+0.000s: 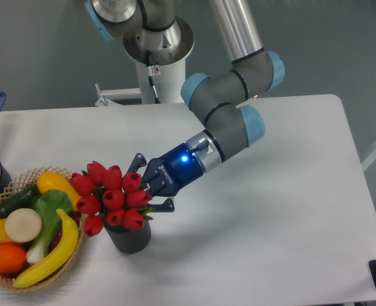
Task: Insert the flowers into the vase
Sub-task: 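Push the tulips further down into the vase while holding them, then open the gripper and lift it away from the tulips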
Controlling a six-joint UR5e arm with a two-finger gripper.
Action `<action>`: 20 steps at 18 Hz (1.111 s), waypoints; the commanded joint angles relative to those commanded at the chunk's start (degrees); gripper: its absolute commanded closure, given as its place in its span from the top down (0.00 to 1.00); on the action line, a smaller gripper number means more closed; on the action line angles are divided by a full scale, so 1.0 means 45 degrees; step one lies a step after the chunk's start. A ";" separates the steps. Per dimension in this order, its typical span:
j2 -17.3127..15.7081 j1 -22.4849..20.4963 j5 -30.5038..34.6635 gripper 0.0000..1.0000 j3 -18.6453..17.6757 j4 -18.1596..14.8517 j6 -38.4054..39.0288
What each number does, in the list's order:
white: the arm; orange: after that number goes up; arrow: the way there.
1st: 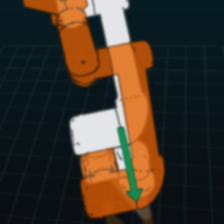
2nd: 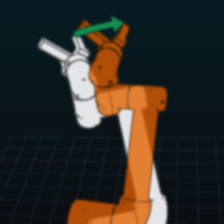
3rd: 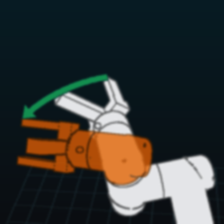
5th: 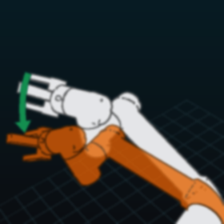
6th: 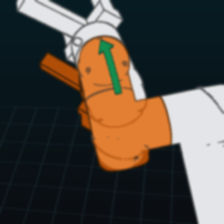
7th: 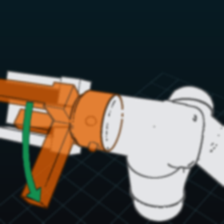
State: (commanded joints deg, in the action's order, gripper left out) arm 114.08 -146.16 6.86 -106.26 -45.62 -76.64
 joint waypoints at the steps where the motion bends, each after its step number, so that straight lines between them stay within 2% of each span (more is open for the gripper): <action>1: 0.0000 -0.0020 0.0000 0.30 0.0000 0.0000 -0.0097; 6: 0.0000 -0.0020 0.0000 0.46 0.0019 0.0020 -0.0118; 9: 0.0000 -0.0039 0.0000 0.64 0.0078 0.0020 -0.0118; 12: 0.0000 -0.0098 0.0000 0.65 0.0059 0.0000 -0.0118; 14: -0.0019 -0.0117 0.0000 0.72 0.0058 0.0000 -0.0118; 18: -0.0020 -0.0118 0.0000 0.72 0.0000 0.0000 -0.0118; 19: -0.0020 -0.0118 0.0000 0.74 -0.0039 0.0000 -0.0118; 20: -0.0058 -0.0137 0.0000 0.83 -0.0078 0.0000 -0.0118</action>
State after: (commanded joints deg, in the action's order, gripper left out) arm 113.82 -146.78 6.86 -106.61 -45.62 -77.17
